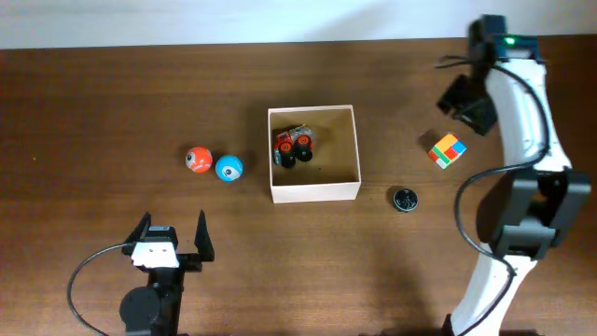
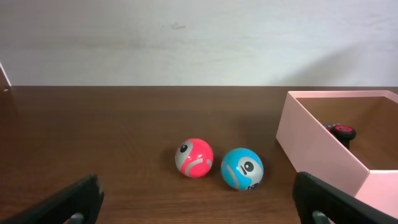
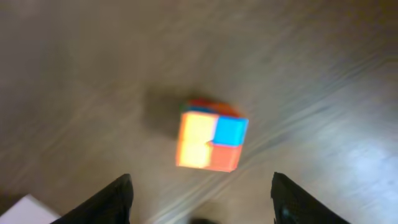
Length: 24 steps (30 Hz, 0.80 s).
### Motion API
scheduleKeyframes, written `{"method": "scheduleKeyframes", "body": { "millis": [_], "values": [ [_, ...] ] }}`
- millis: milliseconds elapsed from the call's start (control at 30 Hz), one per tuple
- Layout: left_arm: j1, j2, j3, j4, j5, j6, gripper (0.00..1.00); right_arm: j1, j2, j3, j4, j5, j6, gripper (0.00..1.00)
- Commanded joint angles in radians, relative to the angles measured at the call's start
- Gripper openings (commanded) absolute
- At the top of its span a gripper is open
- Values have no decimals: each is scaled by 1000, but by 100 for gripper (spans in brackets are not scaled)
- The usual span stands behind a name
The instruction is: Pack container
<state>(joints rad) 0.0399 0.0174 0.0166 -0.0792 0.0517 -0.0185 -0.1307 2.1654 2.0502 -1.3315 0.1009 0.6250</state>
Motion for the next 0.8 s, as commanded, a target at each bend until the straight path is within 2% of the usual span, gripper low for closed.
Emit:
{"method": "scheduleKeyframes", "body": {
  "millis": [0,367,667,767],
  "values": [
    [4,-4,-8,0,-7,12,99,10,3,-69,16,-26,-43,68],
    [4,-4,-8,0,-7,12,99,11,3,-314,258,-97,-41,70],
    [4,-4,-8,0,-7,12,99,11,3,-338,312,-89,-42,70],
    [4,-4,-8,0,-7,12,99,11,3,-338,317,-89,-42,65]
  ]
}}
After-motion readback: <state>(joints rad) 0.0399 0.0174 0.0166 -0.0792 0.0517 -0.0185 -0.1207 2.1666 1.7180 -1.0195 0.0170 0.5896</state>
